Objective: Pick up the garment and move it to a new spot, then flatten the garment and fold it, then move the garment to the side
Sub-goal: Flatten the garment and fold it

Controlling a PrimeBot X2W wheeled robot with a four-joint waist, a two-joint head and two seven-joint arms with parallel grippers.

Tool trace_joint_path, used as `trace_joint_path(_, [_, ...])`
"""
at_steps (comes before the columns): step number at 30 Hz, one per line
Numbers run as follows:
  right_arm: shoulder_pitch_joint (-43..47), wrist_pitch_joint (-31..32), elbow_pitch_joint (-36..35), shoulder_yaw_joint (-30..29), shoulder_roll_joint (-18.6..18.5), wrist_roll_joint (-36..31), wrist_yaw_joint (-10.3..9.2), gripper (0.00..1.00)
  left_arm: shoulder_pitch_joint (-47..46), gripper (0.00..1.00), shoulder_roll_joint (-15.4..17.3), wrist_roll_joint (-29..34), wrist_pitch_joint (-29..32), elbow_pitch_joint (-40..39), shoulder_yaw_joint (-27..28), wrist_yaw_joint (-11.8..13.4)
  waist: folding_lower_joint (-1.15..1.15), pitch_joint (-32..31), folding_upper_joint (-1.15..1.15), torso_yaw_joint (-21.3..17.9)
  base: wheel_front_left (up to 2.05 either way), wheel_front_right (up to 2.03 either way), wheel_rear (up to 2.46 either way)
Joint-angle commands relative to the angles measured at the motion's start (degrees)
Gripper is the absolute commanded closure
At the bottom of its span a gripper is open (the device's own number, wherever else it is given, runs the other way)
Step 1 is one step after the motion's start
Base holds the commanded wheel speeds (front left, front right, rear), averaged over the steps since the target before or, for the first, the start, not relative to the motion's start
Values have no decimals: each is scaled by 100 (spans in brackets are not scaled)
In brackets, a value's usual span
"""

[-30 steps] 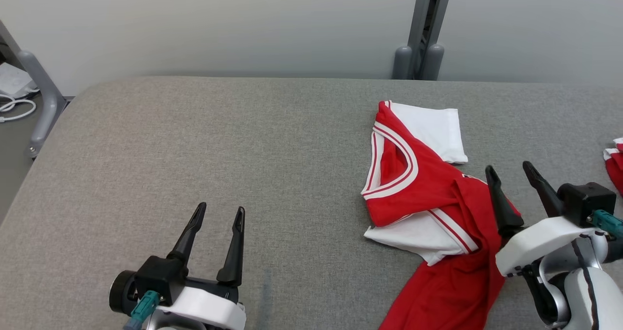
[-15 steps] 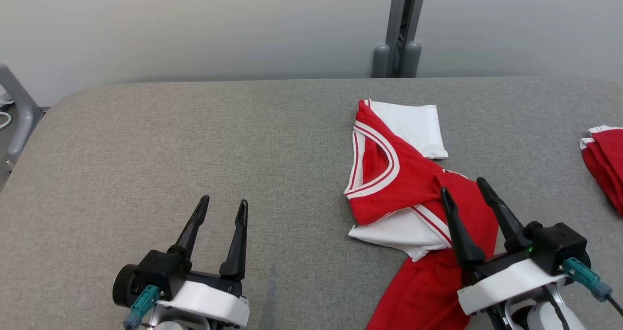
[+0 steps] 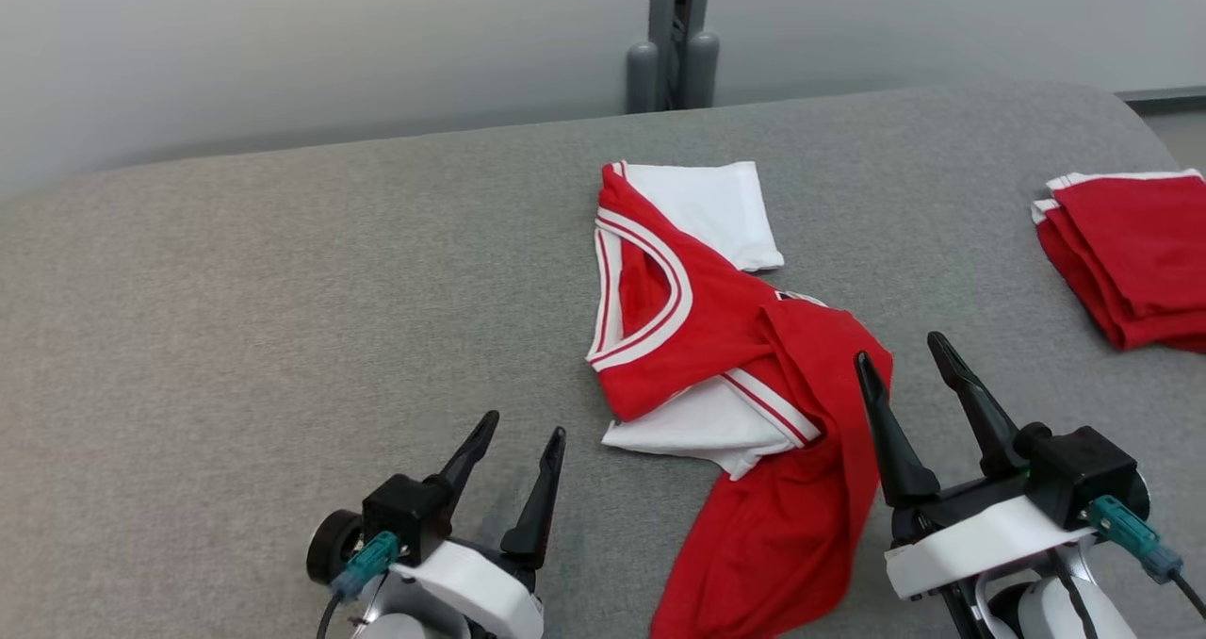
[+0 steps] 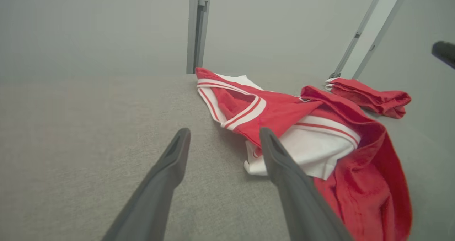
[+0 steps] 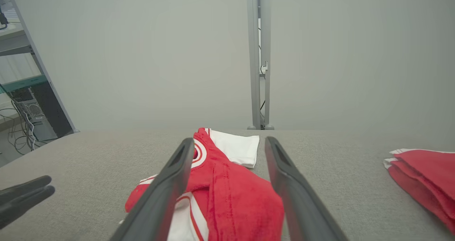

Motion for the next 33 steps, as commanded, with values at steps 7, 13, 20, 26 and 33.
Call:
trace_joint_path(7, [-52, -93, -77, -113, 14, -133, -4, 0, -908, 0, 35, -768, 32, 1218, -786, -86, 0, 319, 0, -723, 0, 0, 0])
trace_joint_path(13, [-65, -147, -77, -86, 46, -185, -5, 0, -1380, 0, 28, -1189, 40, 1990, -967, 122, 0, 416, 0, -1010, 0, 0, 0])
trace_joint_path(20, [-80, -209, -47, -103, 76, -233, -5, 0, -1754, 0, 30, -1826, 35, 2381, -1174, -27, 0, 487, 0, -1111, 0, 0, 0])
trace_joint_path(26, [-92, -245, 7, -131, 98, -312, -5, 0, -2030, 100, 31, -2087, 2, 2531, -1260, -177, 0, 515, 0, -1063, 0, 0, 0])
trace_joint_path(33, [-67, -272, 110, -200, 116, -356, -5, 0, -2086, 100, 302, -1982, -8, 2420, -701, -95, 0, 344, 0, -709, 0, 0, 0])
